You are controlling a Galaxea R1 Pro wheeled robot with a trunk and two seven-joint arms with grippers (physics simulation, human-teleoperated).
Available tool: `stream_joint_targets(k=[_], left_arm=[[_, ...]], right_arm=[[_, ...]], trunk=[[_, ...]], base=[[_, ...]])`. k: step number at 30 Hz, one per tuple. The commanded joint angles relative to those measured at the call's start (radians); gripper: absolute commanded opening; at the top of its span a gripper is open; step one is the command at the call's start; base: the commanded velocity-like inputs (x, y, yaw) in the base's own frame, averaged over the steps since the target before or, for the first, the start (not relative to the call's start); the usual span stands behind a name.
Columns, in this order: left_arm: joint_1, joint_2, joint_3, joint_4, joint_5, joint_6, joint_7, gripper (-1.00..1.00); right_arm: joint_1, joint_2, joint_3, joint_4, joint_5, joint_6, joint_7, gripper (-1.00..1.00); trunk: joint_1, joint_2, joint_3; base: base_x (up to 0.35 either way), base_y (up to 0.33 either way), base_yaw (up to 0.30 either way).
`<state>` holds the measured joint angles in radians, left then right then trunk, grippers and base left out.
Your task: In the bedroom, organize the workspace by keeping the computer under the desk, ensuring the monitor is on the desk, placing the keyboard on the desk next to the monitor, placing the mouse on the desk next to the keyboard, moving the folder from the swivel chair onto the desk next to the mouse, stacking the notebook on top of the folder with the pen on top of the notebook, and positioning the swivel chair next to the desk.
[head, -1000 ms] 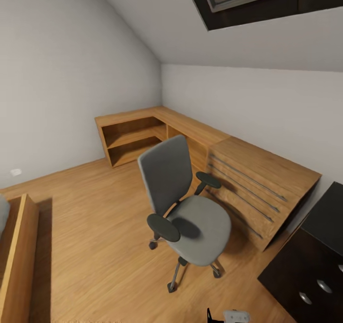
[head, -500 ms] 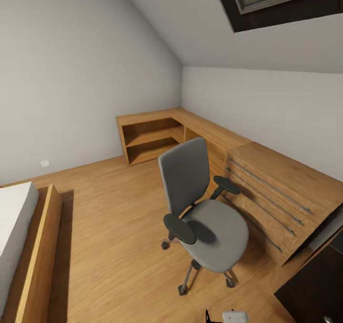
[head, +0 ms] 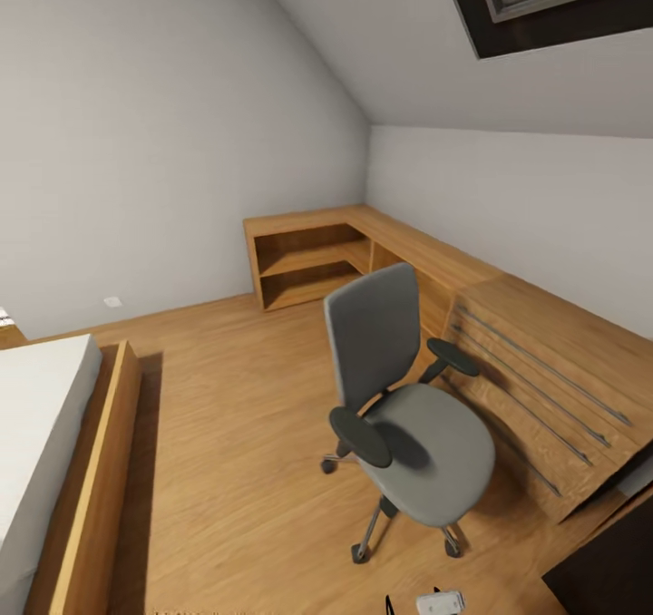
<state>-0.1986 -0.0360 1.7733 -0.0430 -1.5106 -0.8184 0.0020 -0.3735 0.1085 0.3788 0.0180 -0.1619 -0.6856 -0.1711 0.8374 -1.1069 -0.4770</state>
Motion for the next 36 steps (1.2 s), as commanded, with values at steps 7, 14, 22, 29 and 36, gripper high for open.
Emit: stream_joint_targets(k=[7, 14, 22, 29, 36], left_arm=[[-0.001, -0.001, 0.008, -0.003, -0.011, -0.002, 0.001, 1.00], [-0.001, -0.001, 0.008, -0.003, -0.011, -0.002, 0.001, 1.00], [-0.001, -0.001, 0.008, -0.003, -0.011, -0.002, 0.000, 1.00], [-0.001, -0.001, 0.008, -0.003, -0.011, -0.002, -0.002, 1.00], [-0.001, -0.001, 0.008, -0.003, -0.011, -0.002, -0.003, 1.00]], right_arm=[[-0.001, 0.000, 0.008, 0.002, -0.011, -0.005, -0.005, 1.00], [-0.001, -0.002, 0.008, 0.002, -0.011, -0.006, -0.005, 1.00], [-0.001, -0.003, 0.007, 0.002, -0.011, -0.006, -0.005, 1.00], [-0.001, -0.002, 0.008, 0.002, -0.011, -0.006, -0.005, 1.00], [-0.001, 0.000, 0.008, 0.002, -0.010, -0.006, -0.005, 1.00]], trunk=[[0.000, -0.001, 0.000], [0.000, -0.001, 0.008], [0.000, -0.001, 0.020], [0.000, -0.001, 0.031], [0.000, -0.001, 0.042]], base=[[0.000, 0.000, 0.251], [0.000, 0.000, 0.164], [0.000, 0.000, 0.079], [0.036, 0.003, 0.065], [0.233, 0.103, 0.075]])
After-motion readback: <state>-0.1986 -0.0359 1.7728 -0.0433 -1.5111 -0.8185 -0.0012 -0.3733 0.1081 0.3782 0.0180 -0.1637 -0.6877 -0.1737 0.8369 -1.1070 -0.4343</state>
